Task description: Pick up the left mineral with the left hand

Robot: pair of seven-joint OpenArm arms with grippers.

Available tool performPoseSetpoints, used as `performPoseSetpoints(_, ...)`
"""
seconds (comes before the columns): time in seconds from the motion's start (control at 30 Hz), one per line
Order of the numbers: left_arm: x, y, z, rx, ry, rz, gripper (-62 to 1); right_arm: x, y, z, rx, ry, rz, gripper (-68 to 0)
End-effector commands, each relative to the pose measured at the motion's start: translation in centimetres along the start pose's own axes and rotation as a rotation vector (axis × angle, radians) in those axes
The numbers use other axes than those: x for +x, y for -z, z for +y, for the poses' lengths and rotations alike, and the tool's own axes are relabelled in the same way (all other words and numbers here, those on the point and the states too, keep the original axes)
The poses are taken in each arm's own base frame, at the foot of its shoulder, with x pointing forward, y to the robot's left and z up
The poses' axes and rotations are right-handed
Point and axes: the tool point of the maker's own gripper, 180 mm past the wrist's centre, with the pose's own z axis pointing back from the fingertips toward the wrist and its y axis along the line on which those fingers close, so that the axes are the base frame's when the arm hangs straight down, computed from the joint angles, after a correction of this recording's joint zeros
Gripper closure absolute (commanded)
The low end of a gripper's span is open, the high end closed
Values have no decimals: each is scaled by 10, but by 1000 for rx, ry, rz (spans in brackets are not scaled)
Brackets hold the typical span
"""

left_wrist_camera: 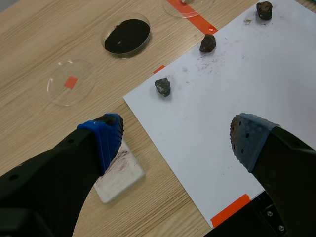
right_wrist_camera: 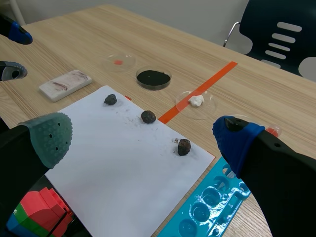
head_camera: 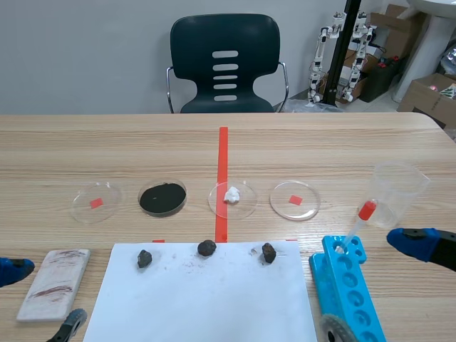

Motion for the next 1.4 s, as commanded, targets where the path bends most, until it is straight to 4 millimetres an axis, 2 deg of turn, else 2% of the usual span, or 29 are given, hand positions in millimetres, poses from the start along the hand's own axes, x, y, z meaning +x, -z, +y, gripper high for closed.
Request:
performPoseSetpoints(0.0,11,1,1,7,-3,-39,-461,11,4,-1,0,-5,-43,-591)
performPoseSetpoints(0.53,25,11,13,33,24,-86,-461,11,4,-1,0,-5,-43,-591)
performPoseSetpoints(0.9,28,15,13,32,21,-92,-461,11,4,-1,0,-5,-43,-591)
performPoseSetpoints(1.03,30,25,13,30,-69,-81,-461,11,4,-1,0,-5,-43,-591)
performPoseSetpoints(1.2,22,46,8,0,-172,28,-461,11,4,-1,0,-5,-43,-591)
performPoseSetpoints(1.37,17,67,20,70,-268,147,-461,11,4,-1,0,-5,-43,-591)
